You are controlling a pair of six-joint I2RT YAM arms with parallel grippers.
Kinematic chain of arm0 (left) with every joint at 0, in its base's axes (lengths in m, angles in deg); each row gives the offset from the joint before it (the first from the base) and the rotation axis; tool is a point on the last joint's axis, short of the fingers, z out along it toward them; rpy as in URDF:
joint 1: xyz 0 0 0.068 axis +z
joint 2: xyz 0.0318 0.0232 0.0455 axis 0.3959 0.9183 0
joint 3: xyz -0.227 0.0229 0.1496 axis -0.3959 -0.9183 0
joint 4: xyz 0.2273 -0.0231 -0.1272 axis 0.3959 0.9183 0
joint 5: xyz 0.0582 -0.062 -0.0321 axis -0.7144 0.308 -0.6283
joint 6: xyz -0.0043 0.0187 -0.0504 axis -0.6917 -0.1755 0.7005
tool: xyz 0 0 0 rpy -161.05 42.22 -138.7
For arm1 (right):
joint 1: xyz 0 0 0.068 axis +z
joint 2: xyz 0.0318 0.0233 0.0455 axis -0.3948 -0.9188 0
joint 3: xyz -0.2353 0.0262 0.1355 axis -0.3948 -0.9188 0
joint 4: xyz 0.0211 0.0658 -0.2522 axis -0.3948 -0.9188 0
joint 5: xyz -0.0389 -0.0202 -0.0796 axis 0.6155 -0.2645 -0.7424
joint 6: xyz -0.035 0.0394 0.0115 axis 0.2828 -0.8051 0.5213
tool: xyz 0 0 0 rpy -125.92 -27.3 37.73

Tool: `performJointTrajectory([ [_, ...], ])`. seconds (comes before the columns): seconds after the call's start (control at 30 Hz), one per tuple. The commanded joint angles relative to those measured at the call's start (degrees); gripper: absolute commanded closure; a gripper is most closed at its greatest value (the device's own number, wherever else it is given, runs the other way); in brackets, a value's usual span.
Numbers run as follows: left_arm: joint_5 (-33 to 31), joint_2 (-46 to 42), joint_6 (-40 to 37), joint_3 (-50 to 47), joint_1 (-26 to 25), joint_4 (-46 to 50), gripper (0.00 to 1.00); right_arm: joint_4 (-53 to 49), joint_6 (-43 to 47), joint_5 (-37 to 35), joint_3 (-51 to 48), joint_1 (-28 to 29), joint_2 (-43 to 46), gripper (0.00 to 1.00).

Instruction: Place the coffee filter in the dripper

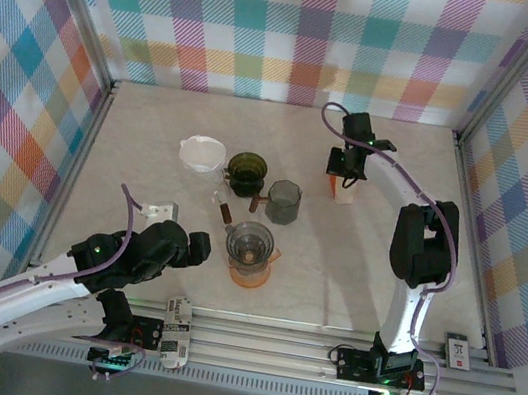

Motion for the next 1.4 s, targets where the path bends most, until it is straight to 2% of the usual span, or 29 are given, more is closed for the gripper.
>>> performJointTrajectory([
  [0.0, -1.37, -0.43, 0.24, -0.67, 0.42, 0.35, 0.0, 0.62, 0.44, 0.84, -1.81, -0.11, 4.15, 1.0],
  [0.47, -0.77, -0.44, 0.47, -0.63, 0.45, 0.01, 0.0, 2.04, -0.12, 4.08, -12.06, 0.17, 13.66, 1.0],
  [0.9, -0.14, -0.01, 0.14, 0.33, 0.6, 0.1, 0.0, 1.46, -2.6, 6.25, -27.19, 2.06, 31.52, 1.0],
  [1.2, 0.69, 0.53, 0.21, 1.32, 0.6, 0.63, 0.0, -5.8, -2.75, 10.74, -29.35, 4.81, 46.43, 1.0],
  [1.37, 1.13, 1.44, 0.22, 1.71, 0.57, 0.89, 0.0, -11.86, -0.65, 16.56, -24.85, 10.75, 51.67, 1.0],
])
